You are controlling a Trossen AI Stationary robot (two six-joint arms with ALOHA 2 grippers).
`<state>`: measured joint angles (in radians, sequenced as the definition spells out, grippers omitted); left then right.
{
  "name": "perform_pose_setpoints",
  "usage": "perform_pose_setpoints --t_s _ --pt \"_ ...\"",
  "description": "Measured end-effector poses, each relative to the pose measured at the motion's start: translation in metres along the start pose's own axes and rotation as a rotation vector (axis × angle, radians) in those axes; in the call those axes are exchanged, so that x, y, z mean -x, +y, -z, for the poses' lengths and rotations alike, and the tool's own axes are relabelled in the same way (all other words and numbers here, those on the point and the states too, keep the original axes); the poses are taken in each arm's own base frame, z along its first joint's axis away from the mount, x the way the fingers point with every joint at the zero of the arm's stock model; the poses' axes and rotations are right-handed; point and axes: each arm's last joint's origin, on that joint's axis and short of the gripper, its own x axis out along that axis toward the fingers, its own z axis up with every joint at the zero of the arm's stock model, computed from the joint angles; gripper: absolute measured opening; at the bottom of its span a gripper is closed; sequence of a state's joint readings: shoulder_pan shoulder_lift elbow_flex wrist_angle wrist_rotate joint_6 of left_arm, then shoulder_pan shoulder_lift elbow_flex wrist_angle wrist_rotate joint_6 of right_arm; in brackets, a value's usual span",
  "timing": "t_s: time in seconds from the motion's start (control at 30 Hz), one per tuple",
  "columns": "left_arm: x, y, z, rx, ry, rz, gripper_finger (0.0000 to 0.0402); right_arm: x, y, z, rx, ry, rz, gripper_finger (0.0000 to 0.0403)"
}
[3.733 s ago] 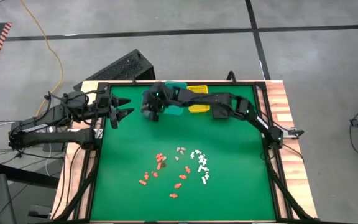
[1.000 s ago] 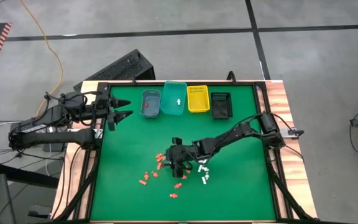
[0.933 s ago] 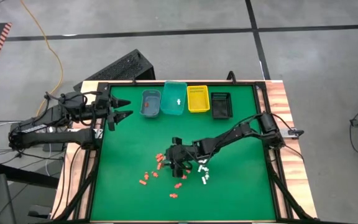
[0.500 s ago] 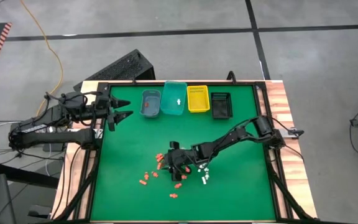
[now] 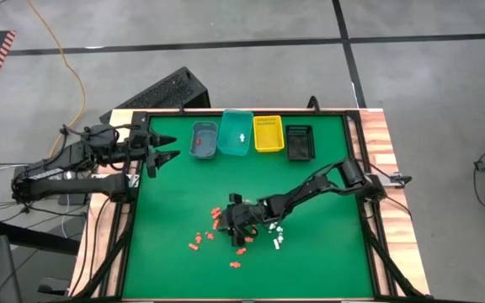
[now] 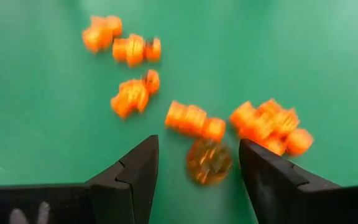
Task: Sort Halloween decoration
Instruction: Put the orange pumpkin toy into the blue bin
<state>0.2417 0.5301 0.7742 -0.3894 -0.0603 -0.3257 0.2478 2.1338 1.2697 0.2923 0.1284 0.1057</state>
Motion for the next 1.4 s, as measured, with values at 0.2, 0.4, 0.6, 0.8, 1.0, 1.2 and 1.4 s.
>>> perform_pose_setpoints --t_s 0.2,0.4,0.6,0.8,1.0,1.2,1.4 --pt "0.000 0.000 0.000 -0.001 0.002 -0.010 0.0261 -0.003 0.004 0.004 -0.020 0.005 0.004 0.0217" --pt "0.000 0.001 0.000 -0.002 -0.006 -0.032 0.0261 -0.004 -0.005 0.004 -0.036 0.016 0.032 0.0185" --pt "0.000 0.001 0.000 -0.002 -0.006 -0.034 0.0261 -0.004 -0.007 0.004 -0.056 0.018 0.042 0.0128" --pt "0.000 0.001 0.000 -0.011 -0.006 -0.034 0.0261 -0.004 -0.006 0.004 -0.061 0.018 0.042 0.0084" --pt "0.000 0.001 0.000 -0.011 -0.006 -0.034 0.0261 0.000 -0.006 0.001 -0.110 0.014 0.040 0.0074" --pt "0.000 0.001 0.000 -0.010 -0.007 -0.034 0.0261 0.011 -0.016 -0.014 -0.126 -0.015 0.055 0.0075" --pt "0.000 0.001 0.000 -0.010 -0.009 -0.033 0.0261 0.020 -0.040 -0.030 -0.141 -0.072 0.094 0.0076"
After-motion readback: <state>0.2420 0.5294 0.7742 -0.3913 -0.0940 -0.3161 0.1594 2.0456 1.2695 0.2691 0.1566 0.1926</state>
